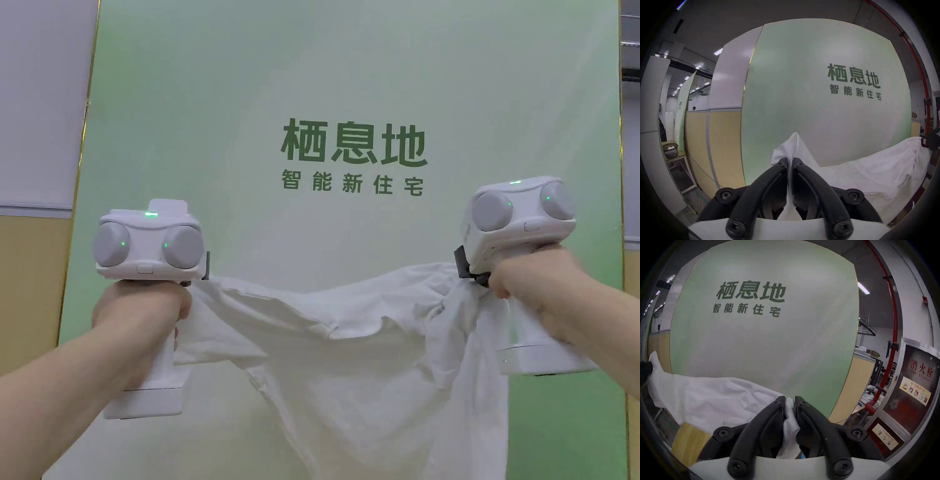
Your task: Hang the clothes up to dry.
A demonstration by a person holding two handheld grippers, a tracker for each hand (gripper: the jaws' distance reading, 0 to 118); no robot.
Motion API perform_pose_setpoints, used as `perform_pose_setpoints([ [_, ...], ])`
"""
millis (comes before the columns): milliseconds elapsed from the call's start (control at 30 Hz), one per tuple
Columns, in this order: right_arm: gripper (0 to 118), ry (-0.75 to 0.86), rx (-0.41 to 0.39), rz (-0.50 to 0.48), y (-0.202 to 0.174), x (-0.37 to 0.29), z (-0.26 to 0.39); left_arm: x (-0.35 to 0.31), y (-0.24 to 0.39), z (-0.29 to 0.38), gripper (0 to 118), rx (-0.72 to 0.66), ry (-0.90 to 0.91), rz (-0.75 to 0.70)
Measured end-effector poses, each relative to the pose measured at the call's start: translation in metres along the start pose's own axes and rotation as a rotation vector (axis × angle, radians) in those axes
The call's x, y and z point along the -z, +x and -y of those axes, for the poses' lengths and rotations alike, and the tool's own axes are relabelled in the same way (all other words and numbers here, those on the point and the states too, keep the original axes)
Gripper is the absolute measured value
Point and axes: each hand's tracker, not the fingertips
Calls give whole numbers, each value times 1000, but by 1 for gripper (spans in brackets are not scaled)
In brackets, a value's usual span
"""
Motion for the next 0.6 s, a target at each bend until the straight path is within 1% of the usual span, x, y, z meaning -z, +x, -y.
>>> perform_pose_setpoints([
  [33, 10, -18, -25, -2, -1, 3, 4, 2, 2, 5, 2, 11, -8, 9],
  [133, 10, -42, -22, -13, -4, 6, 24, 8, 3, 25, 2, 13, -48, 17],
  [167, 10, -52, -45, -29, -6, 6, 33, 7, 1, 34, 2, -5, -60, 28],
  [233, 10, -81, -79, -28, -11, 7, 53, 0, 0, 54, 2, -8, -86, 28],
  [267, 10, -105, -86, -45, -12, 2, 66, -3, -1, 66, 2, -13, -100, 31],
  [300, 10, -121, -58, -61, -12, 0, 77, -5, -1, 75, 2, -13, -132, 33],
  [333, 10, -146, -50, -94, -11, -2, 84, -8, -3, 82, 2, -31, -143, 43],
  [367, 10, -150, 8, -99, -7, -7, 94, -12, -3, 88, 2, -16, -170, 44],
  [400, 10, -121, 70, -110, -3, -12, 104, -16, -4, 93, 2, -8, -180, 54],
  [433, 10, -101, 104, -125, 0, -20, 114, -24, -5, 101, 2, -14, -167, 58],
  [467, 10, -119, 92, -123, 1, -31, 124, -35, -5, 108, 2, 6, -179, 75],
  [500, 10, -136, 81, -150, 2, -44, 137, -46, -5, 116, 2, 24, -169, 97],
  [533, 10, -145, 61, -213, 2, -52, 147, -57, -6, 127, 2, 21, -163, 106],
  [600, 10, -142, 0, -233, 0, -80, 177, -83, -10, 153, 2, 45, -192, 161],
])
